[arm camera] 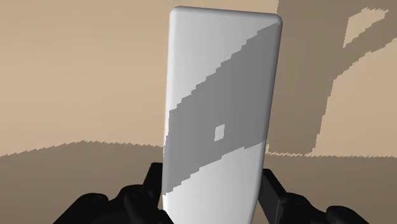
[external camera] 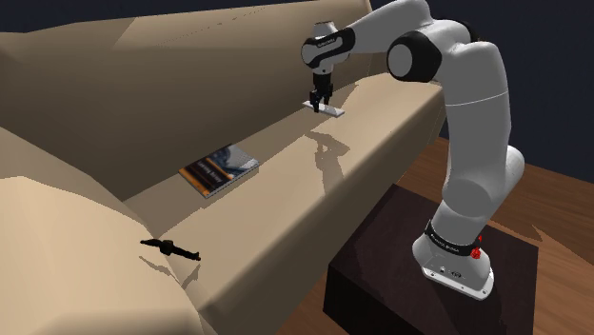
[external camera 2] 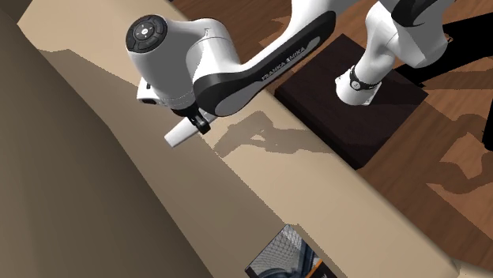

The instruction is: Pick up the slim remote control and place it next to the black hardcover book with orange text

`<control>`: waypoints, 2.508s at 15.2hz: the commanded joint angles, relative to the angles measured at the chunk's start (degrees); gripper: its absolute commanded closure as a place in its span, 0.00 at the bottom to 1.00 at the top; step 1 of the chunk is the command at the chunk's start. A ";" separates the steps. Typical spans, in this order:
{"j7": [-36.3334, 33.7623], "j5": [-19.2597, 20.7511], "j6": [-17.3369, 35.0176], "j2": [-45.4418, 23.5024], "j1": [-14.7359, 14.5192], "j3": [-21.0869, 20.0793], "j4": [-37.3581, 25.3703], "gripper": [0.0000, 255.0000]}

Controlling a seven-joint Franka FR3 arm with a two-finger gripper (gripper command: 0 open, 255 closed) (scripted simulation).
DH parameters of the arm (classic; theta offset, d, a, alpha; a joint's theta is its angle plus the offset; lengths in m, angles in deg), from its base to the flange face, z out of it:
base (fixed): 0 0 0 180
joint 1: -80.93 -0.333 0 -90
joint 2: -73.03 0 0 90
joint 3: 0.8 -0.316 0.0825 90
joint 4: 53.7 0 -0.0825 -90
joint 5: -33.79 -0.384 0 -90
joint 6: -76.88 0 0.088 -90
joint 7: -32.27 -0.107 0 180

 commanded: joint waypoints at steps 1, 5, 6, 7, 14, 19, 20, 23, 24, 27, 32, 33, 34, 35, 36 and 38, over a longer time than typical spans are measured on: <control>-0.08 0.09 -1.48 0.36 -0.02 0.04 -1.12 1.00; -2.35 0.76 -1.37 2.94 -1.98 -0.32 1.55 1.00; -3.51 1.05 -0.88 4.03 -2.94 -0.55 3.13 1.00; -4.68 1.34 -0.44 5.06 -3.89 -0.80 4.60 1.00; -13.28 3.08 1.64 10.74 -10.12 -3.06 12.36 1.00; -19.65 3.99 2.25 13.22 -14.27 -5.10 15.52 1.00; -20.93 4.13 2.31 13.57 -15.08 -5.54 15.93 1.00; -24.78 4.52 2.33 14.30 -17.47 -6.89 16.75 1.00; -26.06 4.64 2.30 14.44 -18.25 -7.37 16.88 1.00; -29.90 4.95 2.08 14.56 -20.61 -8.76 16.86 1.00; -36.22 5.42 1.32 13.75 -24.50 -11.09 15.41 1.00; -37.47 5.51 1.11 13.43 -25.28 -11.54 14.91 1.00; -38.72 5.61 0.87 13.06 -26.06 -11.98 14.34 1.00; -39.95 5.71 0.62 12.65 -26.83 -12.42 13.69 1.00; -41.18 5.81 0.34 12.18 -27.61 -12.86 12.97 1.00; -43.62 6.04 -0.30 11.08 -29.17 -13.71 11.29 1.00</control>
